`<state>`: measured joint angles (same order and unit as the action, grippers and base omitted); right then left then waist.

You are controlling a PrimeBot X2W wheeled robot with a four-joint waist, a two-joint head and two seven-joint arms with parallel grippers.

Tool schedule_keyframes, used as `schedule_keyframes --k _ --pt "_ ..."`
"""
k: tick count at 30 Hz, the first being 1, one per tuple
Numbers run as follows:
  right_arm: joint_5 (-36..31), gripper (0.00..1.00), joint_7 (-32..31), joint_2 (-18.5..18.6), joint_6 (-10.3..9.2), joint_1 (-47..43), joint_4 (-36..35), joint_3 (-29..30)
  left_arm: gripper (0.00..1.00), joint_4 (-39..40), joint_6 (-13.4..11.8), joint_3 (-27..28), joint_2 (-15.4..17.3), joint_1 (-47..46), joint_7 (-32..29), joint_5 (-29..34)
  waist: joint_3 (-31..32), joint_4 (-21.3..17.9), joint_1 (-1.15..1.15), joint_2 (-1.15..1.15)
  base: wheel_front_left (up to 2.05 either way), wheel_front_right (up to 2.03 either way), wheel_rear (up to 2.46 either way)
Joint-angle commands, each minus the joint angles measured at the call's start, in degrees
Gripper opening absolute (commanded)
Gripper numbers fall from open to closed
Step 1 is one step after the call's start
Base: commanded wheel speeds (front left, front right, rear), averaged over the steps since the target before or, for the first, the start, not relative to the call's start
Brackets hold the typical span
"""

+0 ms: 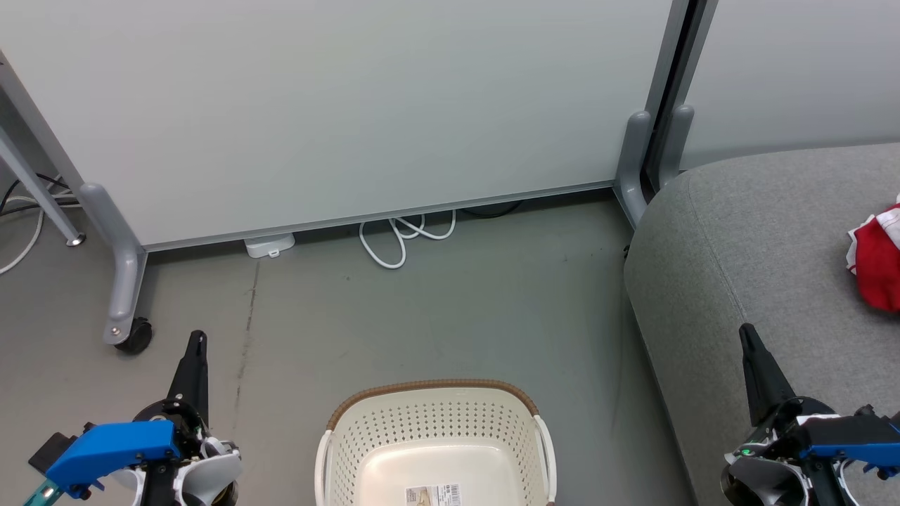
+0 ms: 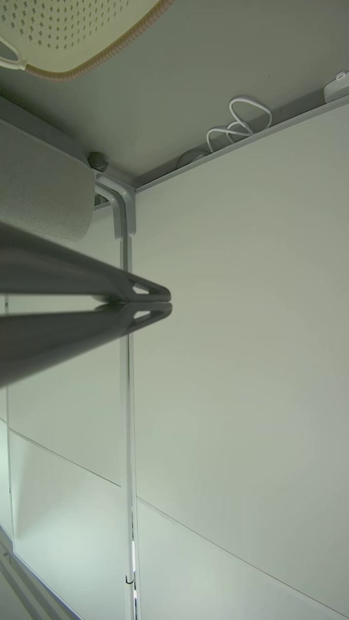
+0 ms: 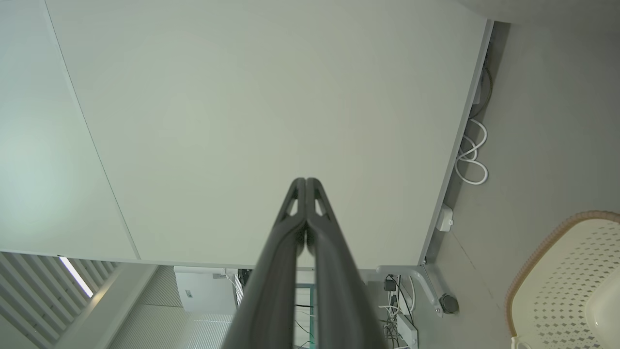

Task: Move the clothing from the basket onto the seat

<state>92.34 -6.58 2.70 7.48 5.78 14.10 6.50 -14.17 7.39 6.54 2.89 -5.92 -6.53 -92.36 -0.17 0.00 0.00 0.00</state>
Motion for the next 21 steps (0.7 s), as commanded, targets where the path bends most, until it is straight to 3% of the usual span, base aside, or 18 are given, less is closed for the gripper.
schedule_keyframes --k 1,21 --pt "0.1 0.00 -0.1 0.3 0.02 0.8 -0.1 0.1 0.00 0.2 0.2 0.1 0.0 -0.5 -0.2 -0.1 0.0 0.0 0.00 0.00 0.00 0.00 0.00" --pt "0.2 0.00 -0.1 0.3 0.02 0.8 -0.1 0.1 0.00 0.2 0.2 0.1 0.0 -0.5 -0.2 -0.1 0.0 0.0 0.00 0.00 0.00 0.00 0.00"
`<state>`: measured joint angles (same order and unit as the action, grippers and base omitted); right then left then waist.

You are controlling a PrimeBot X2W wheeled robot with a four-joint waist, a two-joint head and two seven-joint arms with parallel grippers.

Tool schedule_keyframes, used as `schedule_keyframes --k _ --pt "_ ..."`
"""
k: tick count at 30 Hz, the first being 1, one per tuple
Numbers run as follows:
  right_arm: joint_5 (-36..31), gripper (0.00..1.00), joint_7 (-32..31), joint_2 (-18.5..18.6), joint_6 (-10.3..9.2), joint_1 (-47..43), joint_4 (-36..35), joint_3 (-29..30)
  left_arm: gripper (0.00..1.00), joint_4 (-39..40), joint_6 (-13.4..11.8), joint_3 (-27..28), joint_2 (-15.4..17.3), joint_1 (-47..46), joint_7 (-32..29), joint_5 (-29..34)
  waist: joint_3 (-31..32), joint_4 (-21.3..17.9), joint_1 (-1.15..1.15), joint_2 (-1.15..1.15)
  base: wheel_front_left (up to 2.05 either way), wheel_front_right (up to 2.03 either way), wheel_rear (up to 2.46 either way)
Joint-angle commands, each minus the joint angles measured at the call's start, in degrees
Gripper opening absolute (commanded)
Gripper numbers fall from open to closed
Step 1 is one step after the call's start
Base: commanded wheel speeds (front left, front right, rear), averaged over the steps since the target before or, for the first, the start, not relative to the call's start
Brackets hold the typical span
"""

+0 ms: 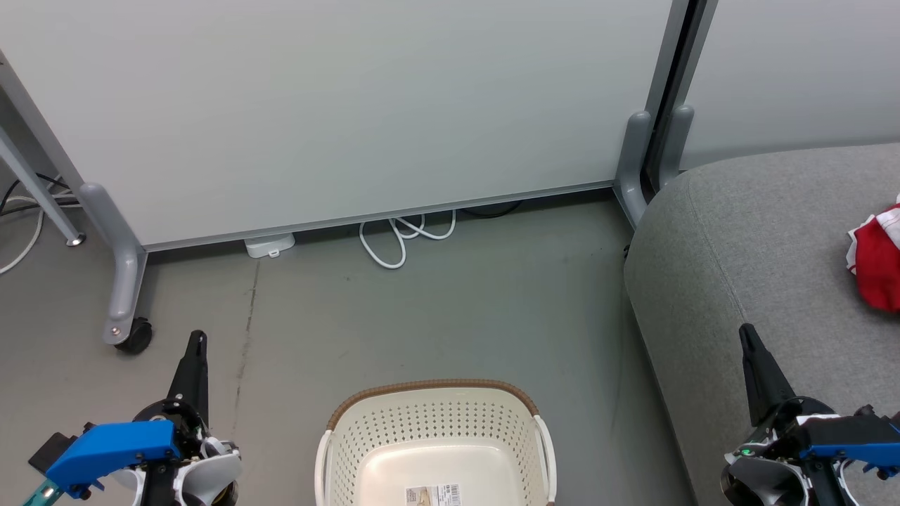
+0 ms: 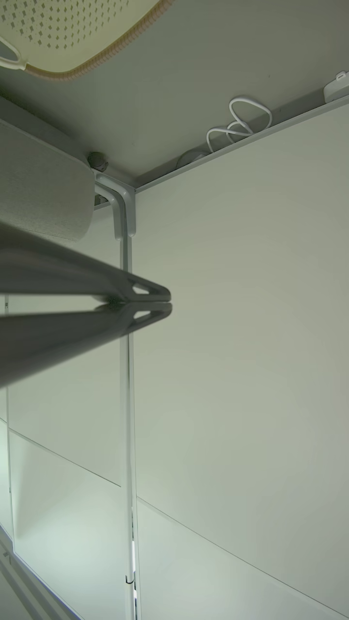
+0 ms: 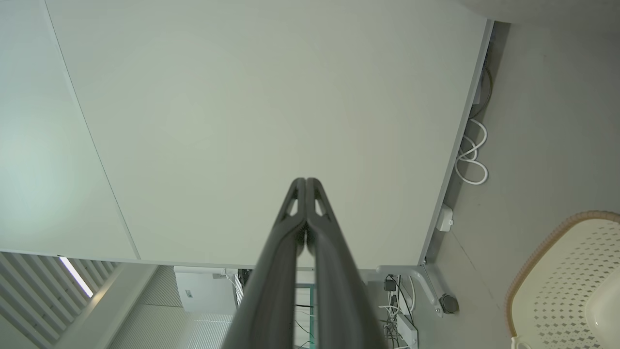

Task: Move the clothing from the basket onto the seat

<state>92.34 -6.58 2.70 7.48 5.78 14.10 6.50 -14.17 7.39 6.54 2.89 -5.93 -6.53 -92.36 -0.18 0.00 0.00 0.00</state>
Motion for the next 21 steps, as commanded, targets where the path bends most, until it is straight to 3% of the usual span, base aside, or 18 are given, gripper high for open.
schedule_keyframes --k 1,21 --pt "0.2 0.00 -0.1 0.3 0.02 0.8 -0.1 0.1 0.00 0.2 0.2 0.1 0.0 -0.5 -0.2 -0.1 0.0 0.0 0.00 0.00 0.00 0.00 0.00" --pt "0.2 0.00 -0.1 0.3 0.02 0.8 -0.1 0.1 0.00 0.2 0.2 0.1 0.0 -0.5 -0.2 -0.1 0.0 0.0 0.00 0.00 0.00 0.00 0.00"
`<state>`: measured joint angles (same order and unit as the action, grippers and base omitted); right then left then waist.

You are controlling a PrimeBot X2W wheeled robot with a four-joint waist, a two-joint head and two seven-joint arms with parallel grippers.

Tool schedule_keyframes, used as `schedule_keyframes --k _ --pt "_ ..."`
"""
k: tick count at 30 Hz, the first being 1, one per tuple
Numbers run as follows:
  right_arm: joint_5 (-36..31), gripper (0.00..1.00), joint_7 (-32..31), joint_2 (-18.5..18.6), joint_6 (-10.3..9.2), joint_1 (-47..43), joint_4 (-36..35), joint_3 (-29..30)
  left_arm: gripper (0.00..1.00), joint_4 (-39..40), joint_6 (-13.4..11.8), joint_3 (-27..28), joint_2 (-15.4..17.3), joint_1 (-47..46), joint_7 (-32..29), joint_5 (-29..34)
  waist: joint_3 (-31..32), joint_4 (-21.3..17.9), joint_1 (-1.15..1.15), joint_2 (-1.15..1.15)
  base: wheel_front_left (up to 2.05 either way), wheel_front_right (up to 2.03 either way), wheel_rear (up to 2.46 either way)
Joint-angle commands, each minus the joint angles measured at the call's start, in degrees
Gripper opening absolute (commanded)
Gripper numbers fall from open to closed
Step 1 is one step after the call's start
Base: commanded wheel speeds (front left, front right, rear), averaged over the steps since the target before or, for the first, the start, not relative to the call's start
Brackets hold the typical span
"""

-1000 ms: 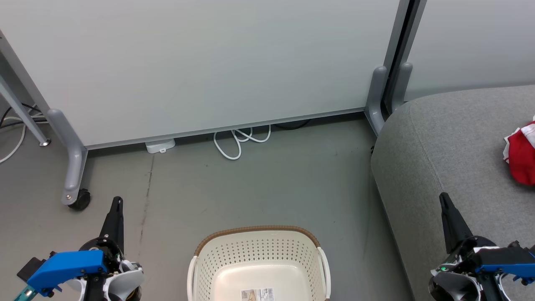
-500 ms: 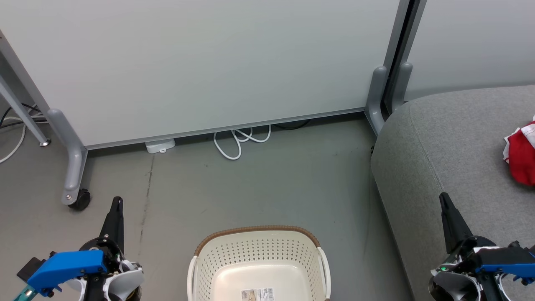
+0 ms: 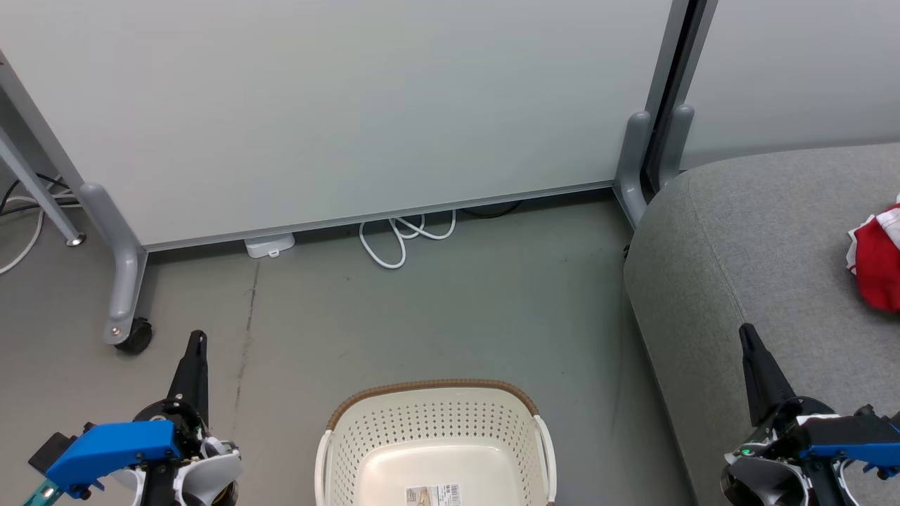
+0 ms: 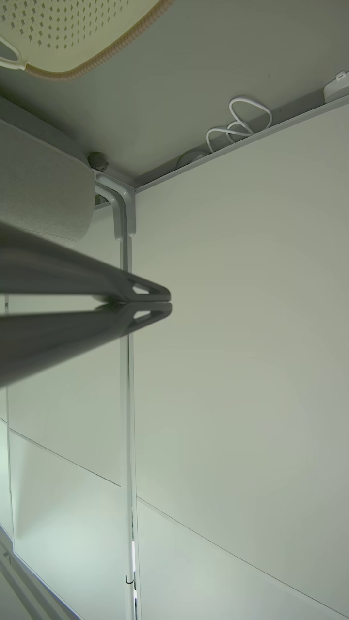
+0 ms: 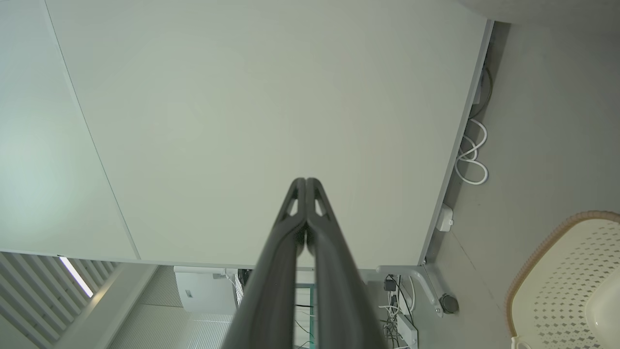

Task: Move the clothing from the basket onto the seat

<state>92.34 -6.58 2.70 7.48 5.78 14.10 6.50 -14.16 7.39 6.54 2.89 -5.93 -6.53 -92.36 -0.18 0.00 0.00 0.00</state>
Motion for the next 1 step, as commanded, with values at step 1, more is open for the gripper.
schedule_keyframes --k 1 --pt "0.2 0.00 -0.1 0.3 0.02 0.8 -0.1 0.1 0.00 0.2 0.2 0.1 0.0 -0.5 -0.2 -0.1 0.0 0.0 0.00 0.00 0.00 0.00 0.00"
